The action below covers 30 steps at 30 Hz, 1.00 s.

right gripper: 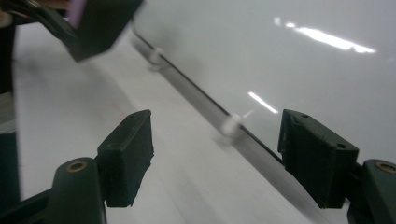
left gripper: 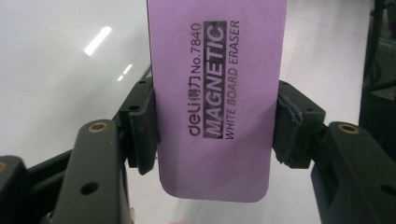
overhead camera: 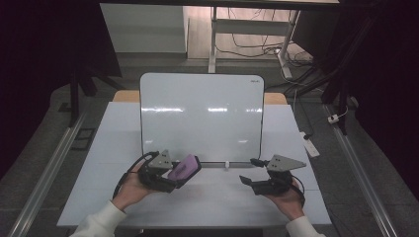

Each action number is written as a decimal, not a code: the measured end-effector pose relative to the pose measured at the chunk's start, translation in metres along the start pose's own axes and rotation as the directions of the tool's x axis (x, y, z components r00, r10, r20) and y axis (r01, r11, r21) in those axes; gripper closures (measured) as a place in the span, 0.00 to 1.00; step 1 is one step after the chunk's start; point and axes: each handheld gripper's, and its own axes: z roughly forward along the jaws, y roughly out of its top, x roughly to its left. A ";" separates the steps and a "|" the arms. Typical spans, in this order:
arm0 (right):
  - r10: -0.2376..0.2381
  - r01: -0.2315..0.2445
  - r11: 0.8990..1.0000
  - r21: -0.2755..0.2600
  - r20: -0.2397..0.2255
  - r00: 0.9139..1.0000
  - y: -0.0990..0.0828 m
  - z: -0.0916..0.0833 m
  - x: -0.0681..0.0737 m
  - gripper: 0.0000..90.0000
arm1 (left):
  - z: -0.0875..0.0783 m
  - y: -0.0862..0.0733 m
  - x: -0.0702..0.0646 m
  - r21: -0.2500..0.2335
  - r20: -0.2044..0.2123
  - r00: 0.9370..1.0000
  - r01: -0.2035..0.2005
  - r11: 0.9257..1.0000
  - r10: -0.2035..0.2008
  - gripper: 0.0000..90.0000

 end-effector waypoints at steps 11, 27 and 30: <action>-0.051 0.066 0.996 0.063 -0.210 0.976 0.038 0.037 0.015 0.26 | 0.021 0.009 -0.006 0.063 0.065 0.995 -0.076 0.995 0.072 0.45; -0.083 0.151 0.979 0.140 -0.406 0.910 0.056 0.082 0.034 0.34 | 0.033 0.016 -0.016 0.069 0.133 0.980 -0.155 0.986 0.144 0.45; -0.084 0.158 0.977 0.146 -0.418 0.905 0.055 0.083 0.036 0.39 | 0.033 0.016 -0.016 0.070 0.131 0.980 -0.158 0.985 0.148 0.45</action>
